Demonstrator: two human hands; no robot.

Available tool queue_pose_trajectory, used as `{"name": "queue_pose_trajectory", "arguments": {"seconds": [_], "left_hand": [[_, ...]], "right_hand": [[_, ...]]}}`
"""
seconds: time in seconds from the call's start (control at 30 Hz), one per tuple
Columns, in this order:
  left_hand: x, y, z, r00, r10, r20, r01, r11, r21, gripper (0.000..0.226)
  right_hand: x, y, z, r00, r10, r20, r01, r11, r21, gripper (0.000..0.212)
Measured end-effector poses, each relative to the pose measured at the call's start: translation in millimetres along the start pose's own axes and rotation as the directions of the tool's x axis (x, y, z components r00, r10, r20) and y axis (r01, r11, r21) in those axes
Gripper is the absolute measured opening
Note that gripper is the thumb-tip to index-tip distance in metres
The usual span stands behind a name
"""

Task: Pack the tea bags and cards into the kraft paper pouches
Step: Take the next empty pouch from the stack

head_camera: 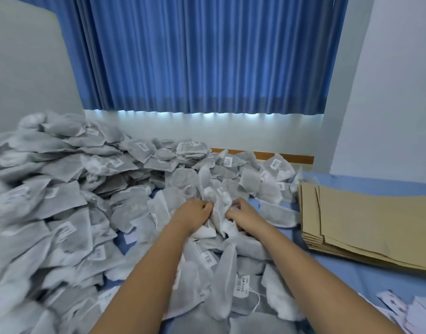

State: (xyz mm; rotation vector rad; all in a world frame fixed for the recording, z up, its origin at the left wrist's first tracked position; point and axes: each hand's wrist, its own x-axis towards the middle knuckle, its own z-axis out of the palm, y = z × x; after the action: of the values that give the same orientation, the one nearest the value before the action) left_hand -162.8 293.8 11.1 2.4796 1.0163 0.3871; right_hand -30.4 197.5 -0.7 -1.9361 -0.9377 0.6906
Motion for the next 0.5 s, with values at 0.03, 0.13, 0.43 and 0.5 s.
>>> {"name": "queue_pose_trajectory", "arguments": {"seconds": [0.03,0.13,0.43,0.5], "left_hand": [[-3,0,-6,1.000,0.012,0.000,-0.012,0.999,0.031,0.042],[-6,-3,-24,0.998,0.044,-0.038,-0.039,0.992,0.119,0.031],[24,-76,-72,0.938,-0.002,-0.347,0.082,0.972,0.218,0.032],[28,-92,-78,0.940,-0.012,-0.342,0.089,0.973,0.212,0.031]], "right_hand": [[-1,-4,2,0.999,-0.002,-0.052,0.005,0.999,0.052,0.054],[1,-21,11,0.983,-0.103,-0.153,0.120,0.987,0.104,0.063],[49,-87,62,0.928,-0.366,-0.068,0.370,0.928,0.052,0.066],[65,-99,81,0.912,-0.408,-0.035,0.409,0.911,0.049,0.070]]}}
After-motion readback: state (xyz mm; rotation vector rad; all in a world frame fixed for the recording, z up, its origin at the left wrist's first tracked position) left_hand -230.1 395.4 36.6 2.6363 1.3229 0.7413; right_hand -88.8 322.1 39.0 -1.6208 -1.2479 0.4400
